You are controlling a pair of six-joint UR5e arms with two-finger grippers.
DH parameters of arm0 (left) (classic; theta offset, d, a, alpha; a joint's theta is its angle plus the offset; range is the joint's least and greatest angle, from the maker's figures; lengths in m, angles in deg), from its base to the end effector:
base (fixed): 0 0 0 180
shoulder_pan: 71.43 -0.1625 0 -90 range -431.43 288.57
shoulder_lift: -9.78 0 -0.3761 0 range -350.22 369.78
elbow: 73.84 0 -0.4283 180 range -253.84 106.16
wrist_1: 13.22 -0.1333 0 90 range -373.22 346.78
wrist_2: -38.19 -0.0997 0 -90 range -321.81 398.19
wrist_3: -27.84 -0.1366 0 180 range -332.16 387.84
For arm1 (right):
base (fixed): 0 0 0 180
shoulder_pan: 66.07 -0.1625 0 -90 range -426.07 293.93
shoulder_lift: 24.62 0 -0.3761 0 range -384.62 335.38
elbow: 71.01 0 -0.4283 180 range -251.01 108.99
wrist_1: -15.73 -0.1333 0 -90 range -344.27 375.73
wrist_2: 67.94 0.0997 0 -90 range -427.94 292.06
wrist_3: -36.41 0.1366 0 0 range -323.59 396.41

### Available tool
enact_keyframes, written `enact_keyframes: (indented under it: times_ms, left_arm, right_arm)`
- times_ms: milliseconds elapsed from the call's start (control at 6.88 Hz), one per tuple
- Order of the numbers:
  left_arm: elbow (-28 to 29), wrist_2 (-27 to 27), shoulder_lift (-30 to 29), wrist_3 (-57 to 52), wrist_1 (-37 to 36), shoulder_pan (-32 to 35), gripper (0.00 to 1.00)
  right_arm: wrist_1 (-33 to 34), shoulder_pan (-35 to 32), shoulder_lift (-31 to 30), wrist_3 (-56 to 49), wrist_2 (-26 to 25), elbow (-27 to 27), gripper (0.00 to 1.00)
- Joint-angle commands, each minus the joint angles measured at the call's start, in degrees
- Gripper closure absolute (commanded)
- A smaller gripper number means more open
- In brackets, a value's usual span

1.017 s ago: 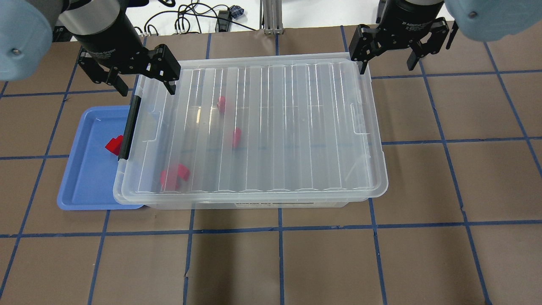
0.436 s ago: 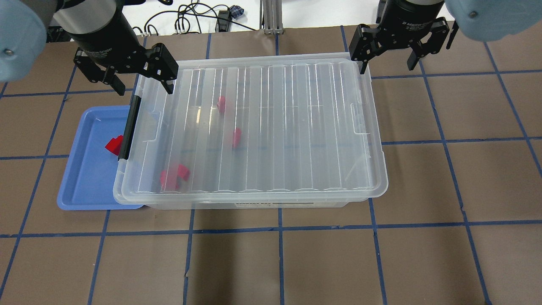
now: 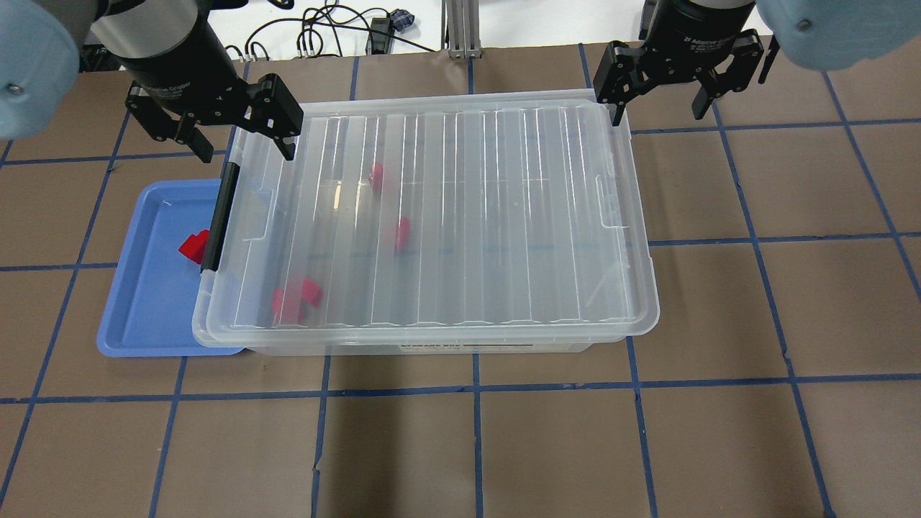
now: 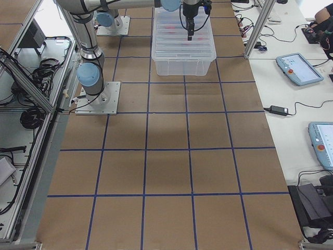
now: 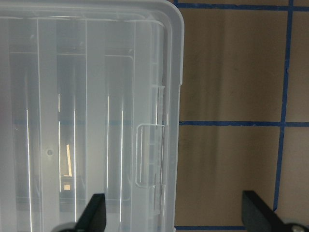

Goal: Place red block in blue tray from box

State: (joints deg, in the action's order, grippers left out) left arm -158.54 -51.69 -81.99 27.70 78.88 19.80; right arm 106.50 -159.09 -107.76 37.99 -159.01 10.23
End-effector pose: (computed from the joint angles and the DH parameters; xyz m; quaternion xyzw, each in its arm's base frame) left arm -0.1452 -0.5392 0.4307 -0.0120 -0.9998 0.0125 0.0012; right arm 0.1611 -0.5712 0.4183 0.0123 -0.9996 0.0237 0.0084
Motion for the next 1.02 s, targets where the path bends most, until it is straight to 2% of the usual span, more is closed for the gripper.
enact_keyframes:
  times_ms: [0,872]
  left_arm:
    - [0.06,-0.03,0.01,-0.03,0.00,0.00,0.00]
    - [0.15,0.06,-0.43,0.06,-0.17,0.27,0.00]
  right_arm:
    - [-0.07,0.12,0.00,0.00,0.02,0.05,0.00]
    - [0.02,0.12,0.00,0.00,0.02,-0.04,0.00]
